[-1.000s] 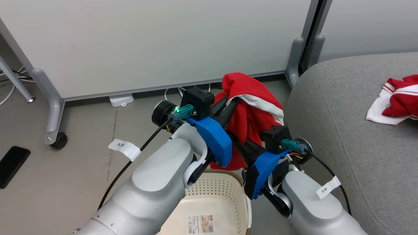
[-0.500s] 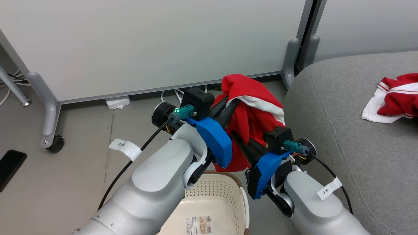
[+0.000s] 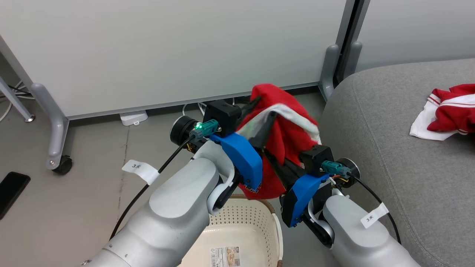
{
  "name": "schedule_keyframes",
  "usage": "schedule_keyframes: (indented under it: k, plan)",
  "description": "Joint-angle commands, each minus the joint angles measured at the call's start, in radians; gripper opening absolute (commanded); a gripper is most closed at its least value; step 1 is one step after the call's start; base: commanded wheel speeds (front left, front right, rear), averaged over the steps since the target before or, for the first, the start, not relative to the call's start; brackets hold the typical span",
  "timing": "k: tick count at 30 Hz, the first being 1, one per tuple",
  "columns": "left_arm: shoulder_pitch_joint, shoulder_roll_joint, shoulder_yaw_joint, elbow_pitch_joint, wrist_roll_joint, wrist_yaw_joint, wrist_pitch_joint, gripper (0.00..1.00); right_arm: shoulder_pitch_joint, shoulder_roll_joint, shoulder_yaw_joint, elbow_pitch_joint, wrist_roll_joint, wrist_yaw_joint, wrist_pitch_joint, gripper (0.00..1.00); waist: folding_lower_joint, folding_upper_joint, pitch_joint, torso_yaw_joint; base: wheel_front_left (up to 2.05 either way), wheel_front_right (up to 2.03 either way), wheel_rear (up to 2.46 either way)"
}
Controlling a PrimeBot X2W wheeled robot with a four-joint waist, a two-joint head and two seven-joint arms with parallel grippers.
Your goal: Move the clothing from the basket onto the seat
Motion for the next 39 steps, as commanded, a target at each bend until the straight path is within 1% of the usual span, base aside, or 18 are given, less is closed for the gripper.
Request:
schedule_keyframes:
  k: [1,9,14,17,20,23,26,32,35,39]
  plan:
    - [0.004,0.005,0.003,-0.001,0.002,0.006,-0.007,1.0,-0.013,-0.002,0.002,0.003,0.0,0.0,-0.004,0.0,0.0,0.0,0.0,0.0,0.0,0.0,0.0]
    - [0.024,0.024,0.008,-0.007,0.01,0.021,-0.042,1.0,-0.022,-0.002,0.008,0.009,0.0,0.0,-0.006,0.0,0.0,0.0,-0.004,0.001,0.0,0.0,0.0]
    - [0.066,0.054,0.03,-0.039,0.015,0.034,-0.079,1.0,-0.023,-0.002,-0.001,0.014,-0.01,0.0,-0.008,0.0,0.0,0.0,-0.005,0.001,0.0,0.0,0.0]
    - [0.104,0.085,0.055,-0.081,0.023,0.044,-0.091,1.0,-0.022,-0.002,-0.009,0.012,-0.013,0.0,-0.01,0.0,0.0,0.0,-0.003,-0.001,0.0,0.0,0.0]
    - [0.155,0.12,0.094,-0.139,0.041,0.057,-0.095,1.0,-0.021,-0.002,-0.02,0.012,-0.021,0.0,-0.012,0.0,0.0,0.0,0.001,-0.002,0.0,0.0,0.0]
    - [0.224,0.152,0.16,-0.223,0.072,0.079,-0.096,1.0,-0.019,-0.002,-0.033,0.012,-0.028,0.0,-0.013,0.0,0.0,0.0,0.005,-0.003,0.0,0.0,0.0]
    - [0.298,0.179,0.218,-0.293,0.11,0.088,-0.096,1.0,-0.018,-0.002,-0.048,0.015,-0.039,0.0,-0.015,0.0,0.0,0.0,0.008,-0.004,0.0,0.0,0.0]
    - [0.44,0.21,0.307,-0.385,0.196,0.076,-0.096,1.0,-0.012,-0.002,-0.074,0.015,-0.066,0.0,-0.015,0.0,0.0,0.0,0.011,-0.014,0.0,0.0,0.0]
    - [0.511,0.214,0.351,-0.413,0.233,0.066,-0.096,1.0,-0.004,-0.002,-0.08,0.007,-0.072,0.0,-0.014,0.0,0.0,0.0,0.01,-0.024,0.0,0.0,0.0]
    - [0.597,0.205,0.42,-0.434,0.267,0.055,-0.096,1.0,0.005,-0.002,-0.087,0.0,-0.076,0.0,-0.01,0.0,0.0,0.0,0.01,-0.033,0.0,0.0,0.0]
